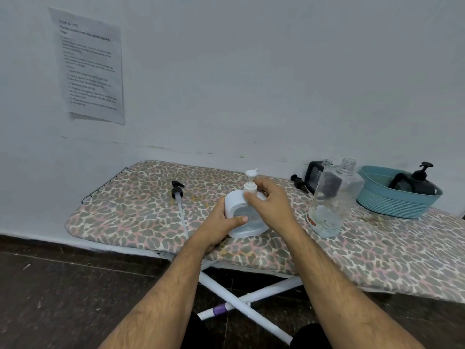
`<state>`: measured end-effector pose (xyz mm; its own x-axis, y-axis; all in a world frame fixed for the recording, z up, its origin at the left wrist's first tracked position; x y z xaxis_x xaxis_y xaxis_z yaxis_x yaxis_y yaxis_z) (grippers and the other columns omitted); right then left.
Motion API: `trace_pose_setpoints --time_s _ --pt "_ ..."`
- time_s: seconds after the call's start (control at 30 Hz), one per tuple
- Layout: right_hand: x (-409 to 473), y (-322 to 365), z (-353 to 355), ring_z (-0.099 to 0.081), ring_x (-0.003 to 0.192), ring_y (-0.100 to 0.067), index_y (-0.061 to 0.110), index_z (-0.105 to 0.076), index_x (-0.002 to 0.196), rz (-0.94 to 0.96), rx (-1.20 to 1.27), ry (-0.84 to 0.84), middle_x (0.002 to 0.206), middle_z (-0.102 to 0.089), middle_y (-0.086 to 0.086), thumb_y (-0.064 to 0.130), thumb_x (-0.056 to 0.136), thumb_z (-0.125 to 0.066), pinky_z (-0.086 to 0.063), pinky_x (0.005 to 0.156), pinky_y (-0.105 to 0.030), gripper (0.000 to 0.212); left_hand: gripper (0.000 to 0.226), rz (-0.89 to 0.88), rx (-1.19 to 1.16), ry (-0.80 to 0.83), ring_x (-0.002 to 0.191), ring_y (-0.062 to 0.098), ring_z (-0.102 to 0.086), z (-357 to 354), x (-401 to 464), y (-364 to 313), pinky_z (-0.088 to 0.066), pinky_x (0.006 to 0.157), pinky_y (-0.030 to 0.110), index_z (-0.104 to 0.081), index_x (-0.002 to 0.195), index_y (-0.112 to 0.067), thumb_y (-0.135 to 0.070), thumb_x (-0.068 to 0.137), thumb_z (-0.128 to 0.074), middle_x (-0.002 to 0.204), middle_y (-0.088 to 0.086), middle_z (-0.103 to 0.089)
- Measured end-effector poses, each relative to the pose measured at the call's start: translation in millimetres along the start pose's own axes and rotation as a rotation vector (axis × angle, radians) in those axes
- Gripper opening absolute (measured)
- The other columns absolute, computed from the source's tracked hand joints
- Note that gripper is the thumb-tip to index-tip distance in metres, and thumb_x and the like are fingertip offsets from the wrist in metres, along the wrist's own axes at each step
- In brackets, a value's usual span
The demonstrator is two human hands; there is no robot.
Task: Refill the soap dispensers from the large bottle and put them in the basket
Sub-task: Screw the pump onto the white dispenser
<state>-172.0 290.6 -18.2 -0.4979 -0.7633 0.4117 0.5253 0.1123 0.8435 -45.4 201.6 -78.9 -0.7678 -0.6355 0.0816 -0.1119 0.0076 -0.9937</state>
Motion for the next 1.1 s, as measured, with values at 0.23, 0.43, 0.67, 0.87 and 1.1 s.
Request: trace_pose_setpoints --time_s 0.23,0.43,0.67,0.87,1.1 --pt "11 3 12 -0.063 0.102 0.000 0.028 -0.070 0.107 -0.148 0.211 0.134 0.106 -0.068 0.017 0.028 0.079 -0.067 -0.046 0.086 -0.020 0.028 0.071 0.005 0.023 0.002 0.113 0.020 -0.066 2 -1 -2 -0.057 0.091 0.034 -0.045 0.138 -0.031 -0.017 0.079 -0.083 0.129 0.006 -0.062" --pt "13 2 15 -0.063 0.114 -0.026 0.008 -0.070 0.116 -0.153 0.241 0.187 0.119 -0.069 -0.009 0.014 0.095 -0.059 -0.045 0.106 -0.046 0.025 0.109 -0.104 0.085 -0.171 0.122 0.013 -0.059 -1 -3 -19 -0.053 0.100 0.035 -0.026 0.156 -0.032 -0.047 0.068 -0.089 0.135 -0.005 -0.055" --pt "9 1 15 -0.065 0.105 -0.027 0.004 -0.068 0.116 -0.123 0.298 0.228 0.114 -0.070 -0.014 0.012 0.098 -0.056 -0.047 0.102 -0.049 0.023 0.043 -0.225 0.135 -0.178 0.114 0.007 -0.064 -9 -3 -31 -0.056 0.090 0.026 -0.063 0.130 -0.027 -0.032 0.088 -0.072 0.131 -0.005 -0.064" --pt "10 -1 20 -0.068 0.096 -0.021 0.018 -0.073 0.106 -0.086 0.357 0.261 0.105 -0.073 -0.005 0.014 0.097 -0.058 -0.053 0.087 -0.036 0.018 0.044 -0.213 0.130 -0.179 0.115 0.015 -0.065 -8 -1 -31 -0.056 0.087 0.027 -0.063 0.133 -0.015 -0.019 0.090 -0.072 0.129 0.002 -0.065" --pt "14 4 20 -0.069 0.090 -0.004 0.029 -0.072 0.097 -0.066 0.163 0.224 0.098 -0.073 0.012 0.021 0.094 -0.064 -0.049 0.074 -0.018 0.012 0.045 -0.208 0.143 -0.212 0.113 0.013 -0.065 -7 -2 -32 -0.056 0.083 0.022 -0.063 0.133 -0.015 -0.021 0.090 -0.074 0.128 0.001 -0.065"
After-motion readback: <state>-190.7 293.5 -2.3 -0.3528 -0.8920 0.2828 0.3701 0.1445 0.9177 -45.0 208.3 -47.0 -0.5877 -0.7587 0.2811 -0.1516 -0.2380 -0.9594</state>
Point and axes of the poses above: each hand's wrist, its own x-axis towards the middle knuckle, its own z-axis out of the back of the hand, y = z × x, the point moved 2 cm from there along x, towards the middle knuckle
